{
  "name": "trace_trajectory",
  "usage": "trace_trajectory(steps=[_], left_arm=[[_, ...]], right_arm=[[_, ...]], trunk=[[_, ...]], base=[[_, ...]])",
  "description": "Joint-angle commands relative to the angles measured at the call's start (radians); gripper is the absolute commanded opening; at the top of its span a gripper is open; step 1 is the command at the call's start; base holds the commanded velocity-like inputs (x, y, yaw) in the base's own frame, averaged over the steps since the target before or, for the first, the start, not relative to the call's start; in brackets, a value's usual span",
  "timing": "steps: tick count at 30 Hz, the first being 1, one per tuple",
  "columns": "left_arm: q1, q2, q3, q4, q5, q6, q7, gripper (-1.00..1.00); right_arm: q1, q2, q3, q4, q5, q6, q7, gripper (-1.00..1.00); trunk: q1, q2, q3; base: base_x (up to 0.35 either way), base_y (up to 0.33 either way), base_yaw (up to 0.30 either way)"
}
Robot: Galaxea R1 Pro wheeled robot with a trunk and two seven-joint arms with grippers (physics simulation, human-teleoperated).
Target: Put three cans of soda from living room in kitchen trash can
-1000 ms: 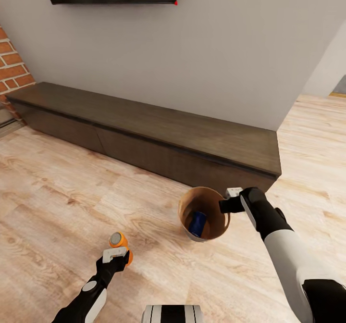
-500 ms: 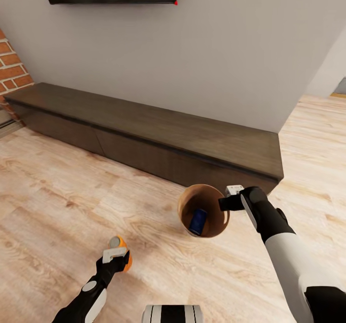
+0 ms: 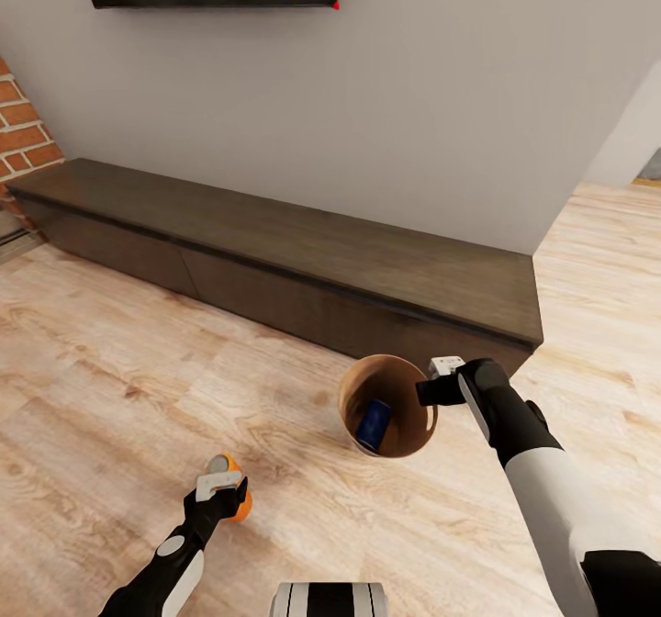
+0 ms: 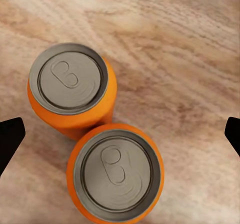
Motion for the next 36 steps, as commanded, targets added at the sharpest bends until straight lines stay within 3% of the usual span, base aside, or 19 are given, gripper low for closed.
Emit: trace_trajectory(steps=[1,10,29,36], left_arm=[[0.000,0.000,0.000,0.000,0.000,0.000,0.000,1.00],[0.000,0.000,0.000,0.007,0.001,0.004,0.000,1.00],[0.000,-0.001,0.000,0.004,0.000,0.003,0.002,1.00],[0.000,-0.001,0.000,0.008,0.000,0.003,0.002,1.00]], right_arm=[[0.000,0.000,-0.001,0.000,-0.021,0.003,0.006,-1.00],[0.000,0.001,-0.001,0.000,-0.020,0.004,0.006,-1.00],[0.000,0.001,-0.001,-0.003,-0.024,0.001,0.007,-1.00],[0.000,0.001,0.000,-0.003,-0.025,0.000,0.007,-1.00]], trunk=[[0.000,0.000,0.000],[0.004,-0.002,-0.035],[0.004,-0.002,-0.035],[0.006,-0.003,-0.054]], base=[[0.000,0.000,0.000],[0.000,0.000,0.000],[0.000,0.000,0.000],[0.000,0.000,0.000]])
